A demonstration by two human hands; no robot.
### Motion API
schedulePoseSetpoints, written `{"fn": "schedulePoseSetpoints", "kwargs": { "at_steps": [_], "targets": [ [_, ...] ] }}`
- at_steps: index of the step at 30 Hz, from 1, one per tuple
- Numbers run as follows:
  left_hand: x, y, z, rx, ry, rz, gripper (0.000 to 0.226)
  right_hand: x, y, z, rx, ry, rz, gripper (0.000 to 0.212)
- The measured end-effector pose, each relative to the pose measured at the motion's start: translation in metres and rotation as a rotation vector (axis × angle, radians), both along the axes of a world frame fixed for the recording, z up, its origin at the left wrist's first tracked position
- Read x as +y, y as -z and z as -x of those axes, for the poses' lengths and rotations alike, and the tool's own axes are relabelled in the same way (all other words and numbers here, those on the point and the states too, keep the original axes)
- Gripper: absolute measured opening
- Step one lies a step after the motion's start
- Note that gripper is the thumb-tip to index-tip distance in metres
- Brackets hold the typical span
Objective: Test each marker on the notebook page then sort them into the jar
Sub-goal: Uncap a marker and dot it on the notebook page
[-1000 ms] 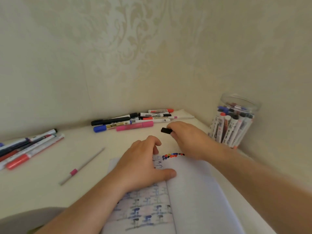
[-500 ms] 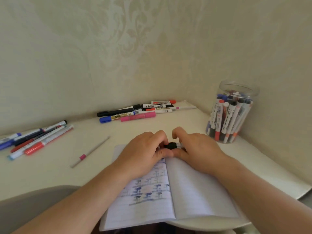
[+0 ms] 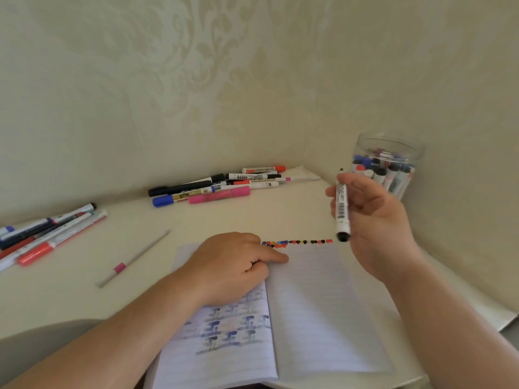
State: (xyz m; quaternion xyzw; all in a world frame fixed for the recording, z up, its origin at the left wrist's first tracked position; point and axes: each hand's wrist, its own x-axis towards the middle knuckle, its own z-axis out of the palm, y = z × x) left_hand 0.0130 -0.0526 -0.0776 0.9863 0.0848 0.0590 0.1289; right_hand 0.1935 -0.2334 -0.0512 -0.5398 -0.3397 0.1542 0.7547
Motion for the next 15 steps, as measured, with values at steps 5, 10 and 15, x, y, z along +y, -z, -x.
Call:
{"fn": "schedulePoseSetpoints", "kwargs": {
  "at_steps": [5,10,15],
  "targets": [
    [0.003,0.004,-0.004,-0.02,0.02,0.009,0.044,0.003,0.007,0.005,0.046,-0.226,0.145,0.028],
    [0.003,0.002,-0.009,0.025,0.008,-0.006,0.041,0.025,-0.006,0.002,0.012,-0.249,0.441,0.012],
    [0.005,-0.005,-0.014,0.078,0.013,0.024,0.035,0.033,-0.009,-0.001,-0.168,-0.168,0.593,0.017]
  ]
}}
